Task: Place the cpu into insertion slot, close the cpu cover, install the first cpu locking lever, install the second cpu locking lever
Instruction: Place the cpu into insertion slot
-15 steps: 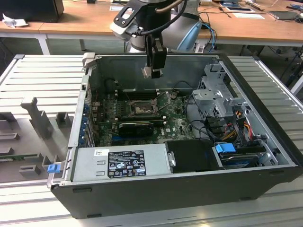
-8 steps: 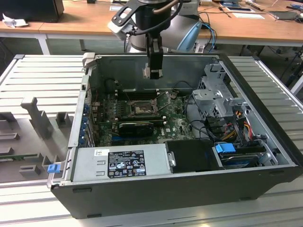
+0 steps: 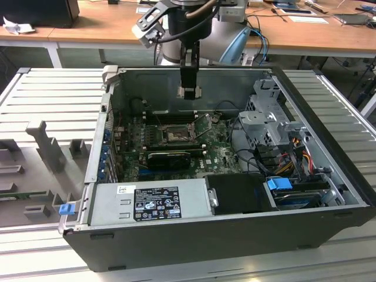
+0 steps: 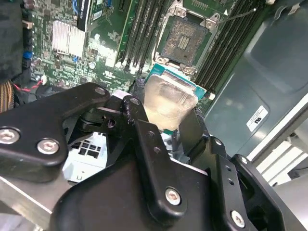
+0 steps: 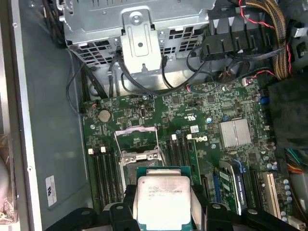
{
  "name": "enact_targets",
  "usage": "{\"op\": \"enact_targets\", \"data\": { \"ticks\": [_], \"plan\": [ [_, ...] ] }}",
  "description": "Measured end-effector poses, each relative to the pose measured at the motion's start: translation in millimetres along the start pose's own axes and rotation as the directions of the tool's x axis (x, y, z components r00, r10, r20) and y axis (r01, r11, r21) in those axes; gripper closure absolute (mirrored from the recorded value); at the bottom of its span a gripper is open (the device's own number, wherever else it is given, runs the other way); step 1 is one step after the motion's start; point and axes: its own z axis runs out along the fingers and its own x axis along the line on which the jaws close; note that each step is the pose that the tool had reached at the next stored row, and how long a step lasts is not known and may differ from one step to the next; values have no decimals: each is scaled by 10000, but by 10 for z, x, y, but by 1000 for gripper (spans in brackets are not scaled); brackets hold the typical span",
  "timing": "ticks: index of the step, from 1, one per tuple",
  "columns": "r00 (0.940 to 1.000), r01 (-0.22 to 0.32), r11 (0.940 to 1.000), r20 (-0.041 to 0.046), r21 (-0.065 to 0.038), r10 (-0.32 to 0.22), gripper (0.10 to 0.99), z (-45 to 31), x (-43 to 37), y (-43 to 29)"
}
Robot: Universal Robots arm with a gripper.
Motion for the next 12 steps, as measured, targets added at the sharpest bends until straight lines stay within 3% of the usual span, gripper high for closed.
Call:
{"op": "enact_targets", "data": {
  "ticks": [4, 8, 12],
  "plan": [
    [9973, -732, 9973, 65, -16, 732, 561, 16, 0, -1],
    [9864, -1639, 9865, 144, -42, 1639, 561, 29, -1, -3],
    [9785, -2052, 9787, 180, -56, 2053, 561, 37, -1, -3]
  ]
}}
